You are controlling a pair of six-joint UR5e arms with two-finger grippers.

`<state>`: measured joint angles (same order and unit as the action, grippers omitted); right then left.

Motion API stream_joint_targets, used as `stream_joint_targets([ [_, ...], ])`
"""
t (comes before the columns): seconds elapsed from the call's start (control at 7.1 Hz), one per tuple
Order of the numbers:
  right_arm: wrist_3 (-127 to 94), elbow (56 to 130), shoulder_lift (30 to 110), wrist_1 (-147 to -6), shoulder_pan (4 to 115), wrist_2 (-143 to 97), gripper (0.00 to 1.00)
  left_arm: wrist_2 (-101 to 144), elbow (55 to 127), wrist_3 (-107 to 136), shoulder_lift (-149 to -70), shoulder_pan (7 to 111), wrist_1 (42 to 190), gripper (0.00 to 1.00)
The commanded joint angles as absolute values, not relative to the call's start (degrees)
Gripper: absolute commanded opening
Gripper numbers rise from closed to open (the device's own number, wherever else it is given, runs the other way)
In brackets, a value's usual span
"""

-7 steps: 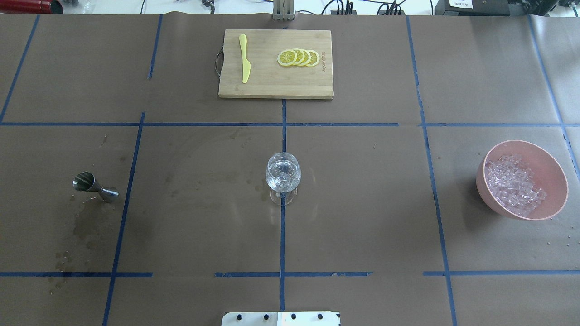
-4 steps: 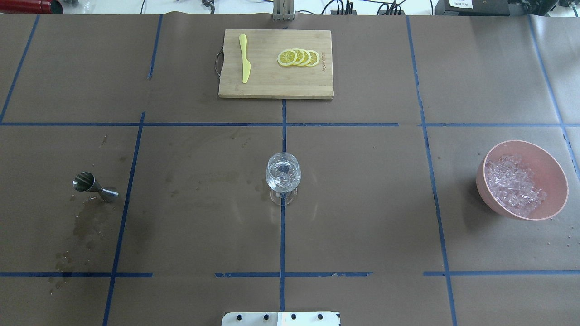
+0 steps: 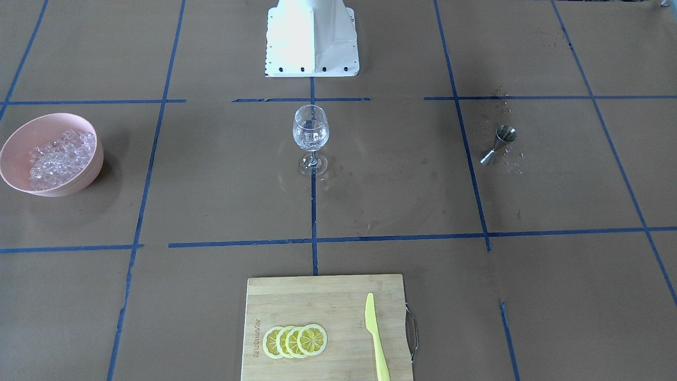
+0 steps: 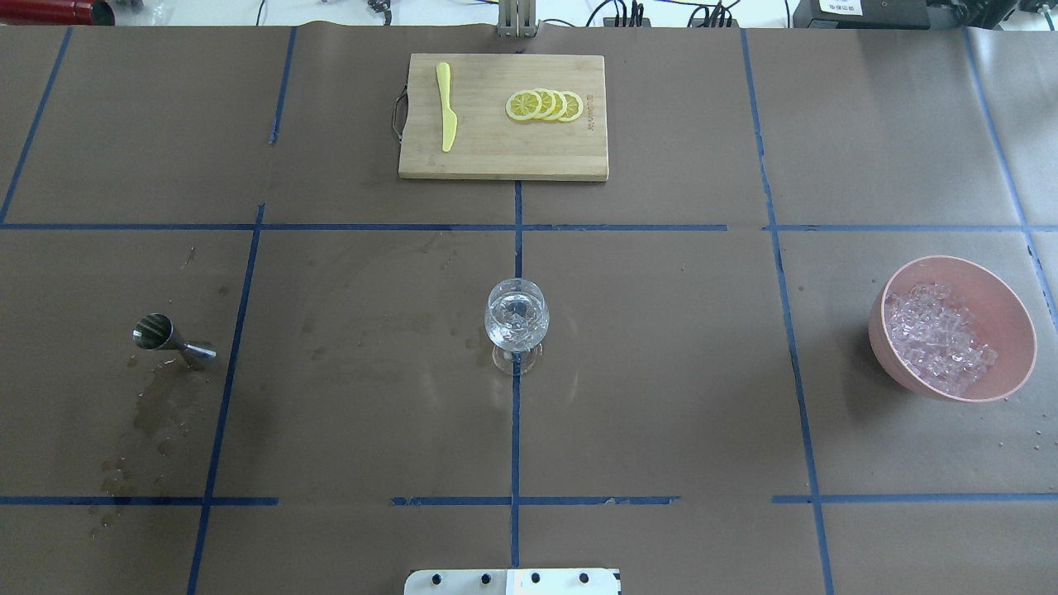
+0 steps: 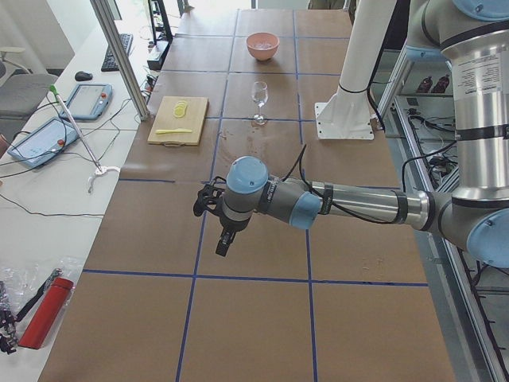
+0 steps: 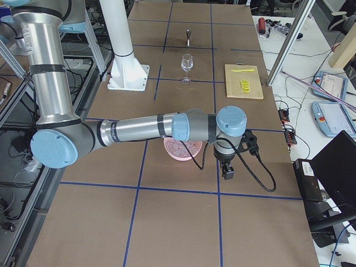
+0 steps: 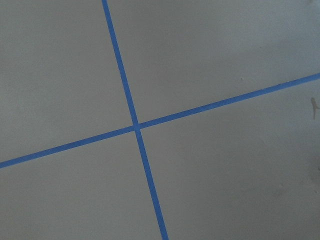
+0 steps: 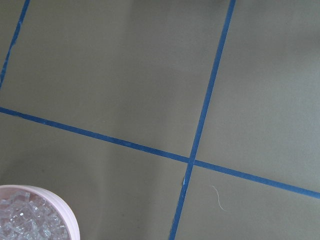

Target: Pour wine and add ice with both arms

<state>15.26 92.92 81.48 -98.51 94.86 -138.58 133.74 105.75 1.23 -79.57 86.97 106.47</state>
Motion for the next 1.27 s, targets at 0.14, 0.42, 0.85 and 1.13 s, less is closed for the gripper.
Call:
stream_joint_targets([
  [0.14, 15.3, 92.5, 81.6, -98.5, 94.8, -138.8, 1.00, 133.7, 105.6, 1.2, -79.0, 86.8, 106.4, 1.00],
  [0.42, 15.4, 92.6, 82.2, -98.6, 94.8, -138.9, 1.00, 133.8, 105.6, 1.2, -78.1, 86.8, 106.4, 1.00],
  [0.85, 15.4, 92.1, 82.0, -98.7, 94.8, -138.9, 1.00, 133.7, 105.0, 1.7, -78.7, 86.7, 106.4, 1.00],
  [1.13, 15.3, 91.8, 81.5, -98.7, 94.5, -138.9, 1.00, 133.7, 105.1, 1.8, -78.9, 86.7, 106.4, 1.00],
])
